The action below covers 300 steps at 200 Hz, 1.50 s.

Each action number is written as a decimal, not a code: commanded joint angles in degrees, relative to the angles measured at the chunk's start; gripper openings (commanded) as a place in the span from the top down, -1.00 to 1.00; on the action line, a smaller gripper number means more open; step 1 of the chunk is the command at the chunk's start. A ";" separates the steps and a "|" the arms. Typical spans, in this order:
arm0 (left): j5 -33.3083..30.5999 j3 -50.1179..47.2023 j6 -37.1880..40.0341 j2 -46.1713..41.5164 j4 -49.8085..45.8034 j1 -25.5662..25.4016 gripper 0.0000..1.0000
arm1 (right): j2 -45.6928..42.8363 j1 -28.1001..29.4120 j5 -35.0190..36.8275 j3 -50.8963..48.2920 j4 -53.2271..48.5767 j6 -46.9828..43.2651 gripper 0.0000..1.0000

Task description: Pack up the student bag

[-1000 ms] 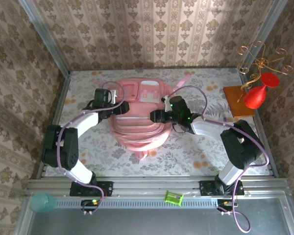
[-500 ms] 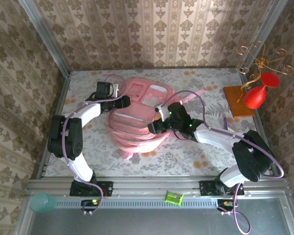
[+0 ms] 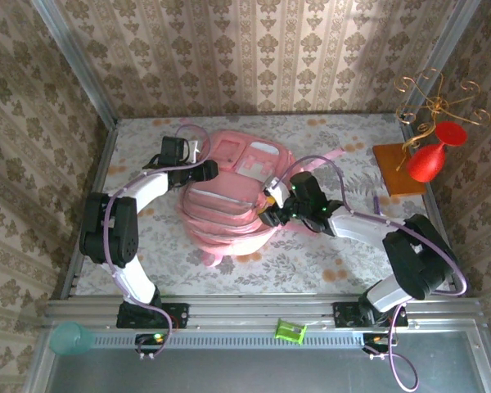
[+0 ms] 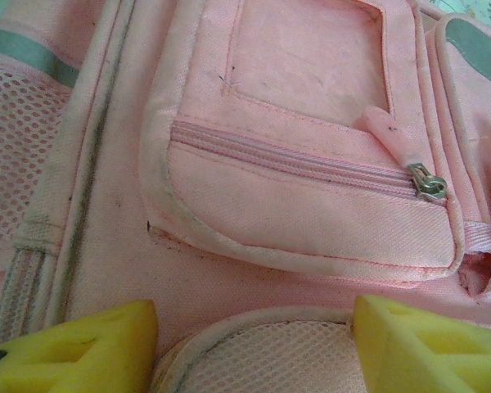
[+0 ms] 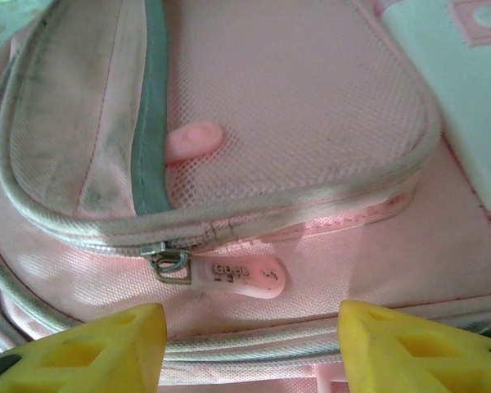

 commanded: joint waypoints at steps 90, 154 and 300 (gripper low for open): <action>-0.14 -1.06 1.31 -1.11 -1.41 0.68 -0.29 | 6.45 1.43 -1.73 0.13 10.75 -8.26 0.00; -0.95 -1.62 0.35 -1.78 -1.08 0.72 -0.29 | 4.22 2.31 2.37 -4.19 14.20 -6.51 0.66; 9.85 -22.27 67.80 -26.90 2.96 -19.89 -0.48 | -5.54 0.57 3.82 -7.14 5.96 5.62 1.00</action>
